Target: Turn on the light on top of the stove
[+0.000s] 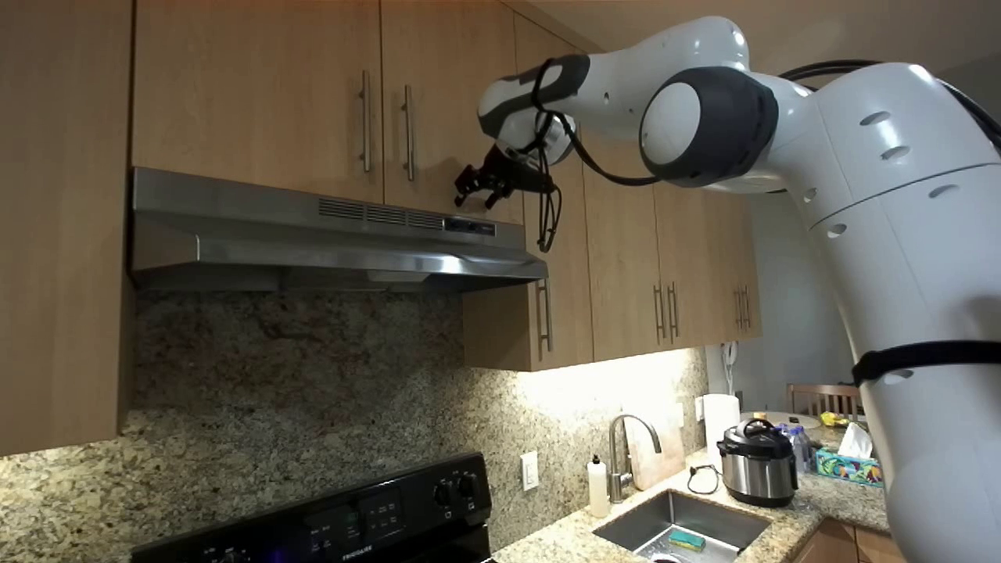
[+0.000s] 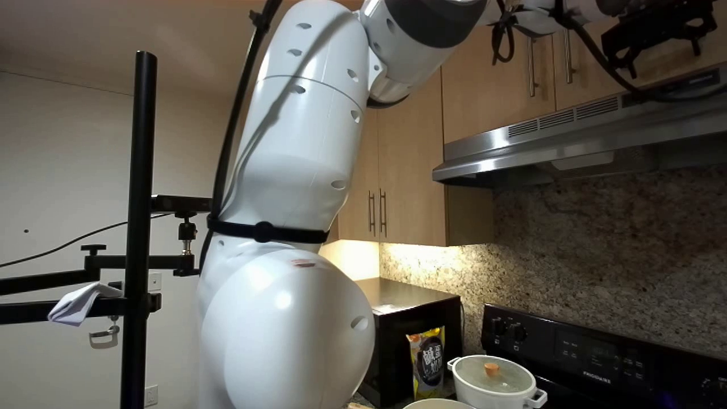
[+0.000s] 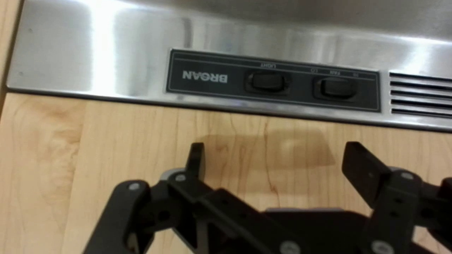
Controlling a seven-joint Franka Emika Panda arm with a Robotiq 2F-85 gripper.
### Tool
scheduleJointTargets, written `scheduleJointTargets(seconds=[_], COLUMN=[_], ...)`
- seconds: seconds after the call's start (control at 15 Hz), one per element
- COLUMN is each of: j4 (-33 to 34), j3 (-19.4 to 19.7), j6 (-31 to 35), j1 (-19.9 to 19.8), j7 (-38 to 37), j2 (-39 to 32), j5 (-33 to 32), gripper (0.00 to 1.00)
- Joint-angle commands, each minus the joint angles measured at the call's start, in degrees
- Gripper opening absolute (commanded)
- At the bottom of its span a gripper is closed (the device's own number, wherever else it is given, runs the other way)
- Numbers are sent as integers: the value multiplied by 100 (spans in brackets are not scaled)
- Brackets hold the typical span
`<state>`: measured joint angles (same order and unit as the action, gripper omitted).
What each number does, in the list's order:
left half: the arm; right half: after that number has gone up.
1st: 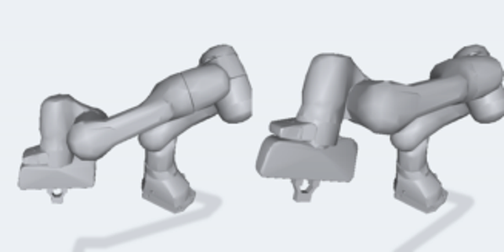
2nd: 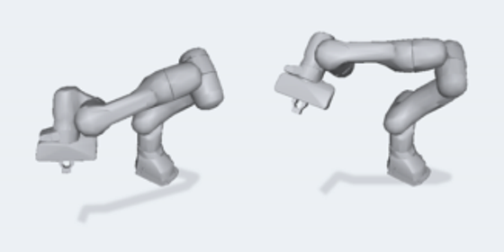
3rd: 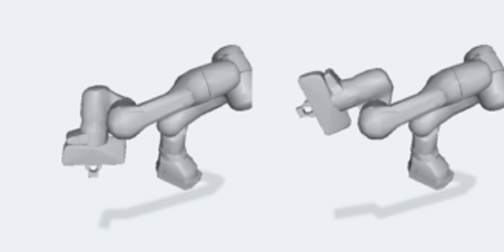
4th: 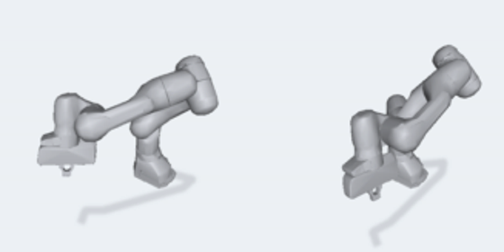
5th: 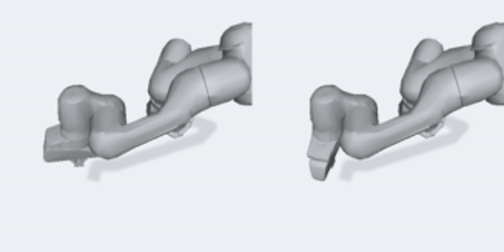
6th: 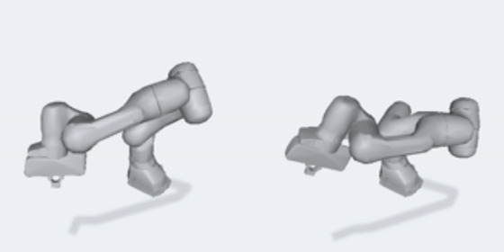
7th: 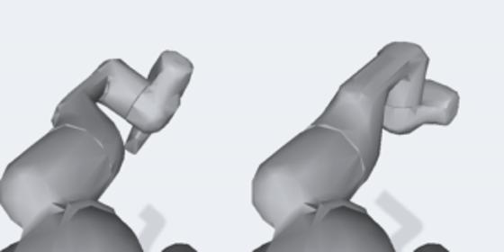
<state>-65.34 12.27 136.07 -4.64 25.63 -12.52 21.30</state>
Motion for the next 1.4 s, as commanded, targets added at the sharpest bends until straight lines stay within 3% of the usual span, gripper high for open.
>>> scheduleJointTargets(seconds=[0.0,1.33], j4=[-245,-815], j3=[-11,1], j6=[207,136], j1=[48,119], j7=[70,44], j2=[179,347], j5=[-31,-274], gripper=[100,100])
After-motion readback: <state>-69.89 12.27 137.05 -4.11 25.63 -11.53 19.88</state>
